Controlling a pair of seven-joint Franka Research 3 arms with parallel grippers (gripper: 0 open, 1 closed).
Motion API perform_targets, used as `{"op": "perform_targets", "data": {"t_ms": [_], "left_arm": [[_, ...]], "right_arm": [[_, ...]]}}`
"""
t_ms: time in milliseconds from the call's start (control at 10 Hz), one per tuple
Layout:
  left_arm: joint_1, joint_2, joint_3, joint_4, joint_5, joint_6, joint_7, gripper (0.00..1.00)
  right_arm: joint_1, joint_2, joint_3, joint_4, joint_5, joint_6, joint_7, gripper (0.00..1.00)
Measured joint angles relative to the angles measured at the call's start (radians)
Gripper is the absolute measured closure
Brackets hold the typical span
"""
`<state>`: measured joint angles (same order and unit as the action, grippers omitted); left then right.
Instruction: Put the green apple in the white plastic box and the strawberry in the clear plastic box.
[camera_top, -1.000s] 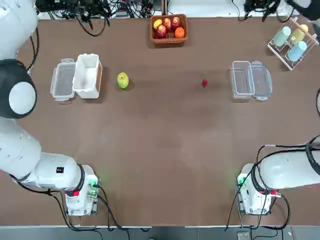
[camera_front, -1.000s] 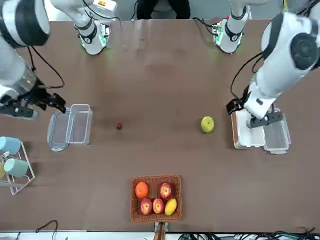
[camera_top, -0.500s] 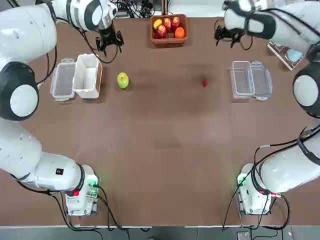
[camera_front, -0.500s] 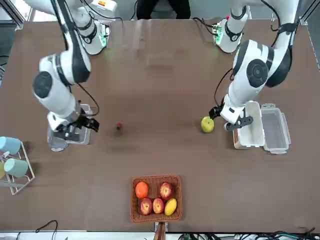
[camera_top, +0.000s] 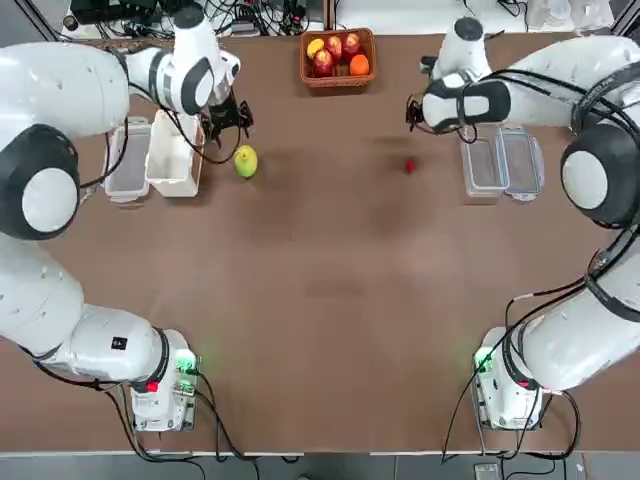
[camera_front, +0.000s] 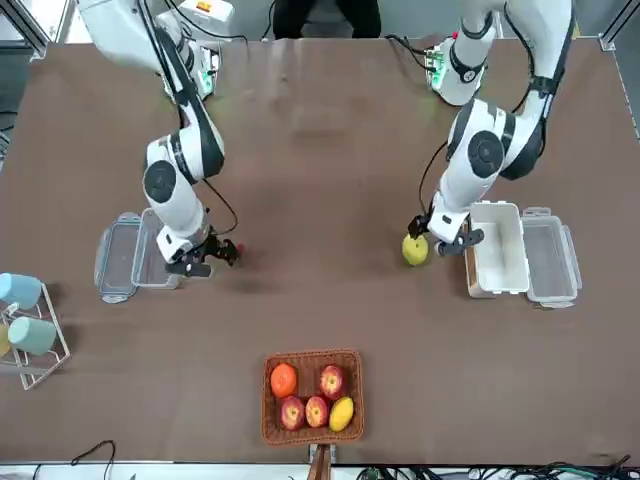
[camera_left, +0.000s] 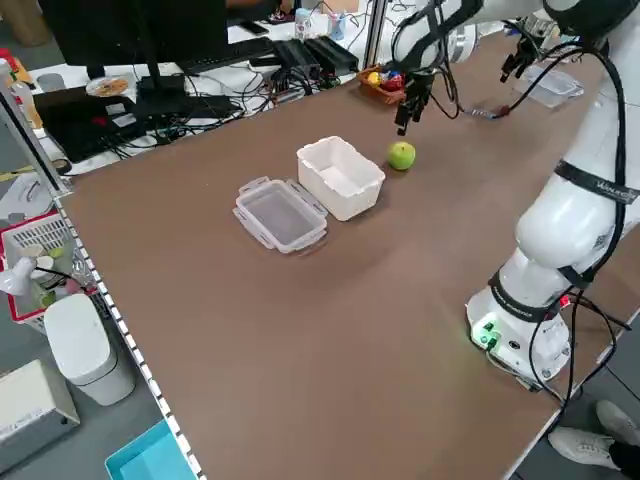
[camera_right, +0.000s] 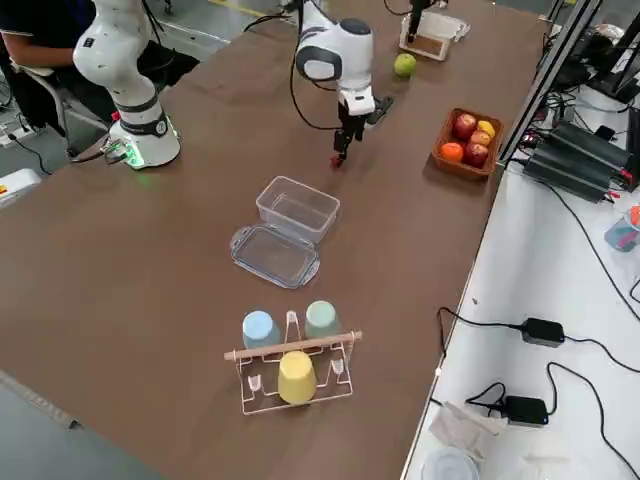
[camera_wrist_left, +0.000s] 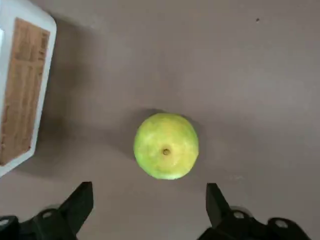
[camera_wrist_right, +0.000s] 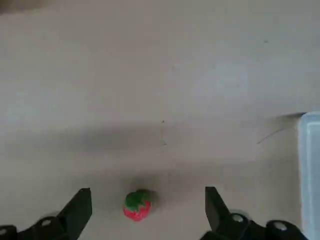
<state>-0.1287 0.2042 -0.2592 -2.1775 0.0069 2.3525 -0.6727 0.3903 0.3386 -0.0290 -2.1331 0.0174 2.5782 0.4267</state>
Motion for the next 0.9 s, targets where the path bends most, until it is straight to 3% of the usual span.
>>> {"op": "perform_targets", "data": {"t_ms": [300,600,900], "left_arm": [[0.01,0.056,0.001,0.001,0.0,0.046,-0.03,0.0],[0.004,0.123,0.0,0.001,0.0,0.149,-0.096,0.0],[-0.002,0.16,-0.001,-0.001,0.03,0.169,-0.117,0.0]], "right_arm": [[0.051,0.052,0.0,-0.086,0.0,0.16,0.037,0.0],[0.061,0.063,-0.001,-0.123,0.0,0.191,0.042,0.0],[0.09,0.064,-0.001,-0.132,0.0,0.193,0.062,0.0]]}}
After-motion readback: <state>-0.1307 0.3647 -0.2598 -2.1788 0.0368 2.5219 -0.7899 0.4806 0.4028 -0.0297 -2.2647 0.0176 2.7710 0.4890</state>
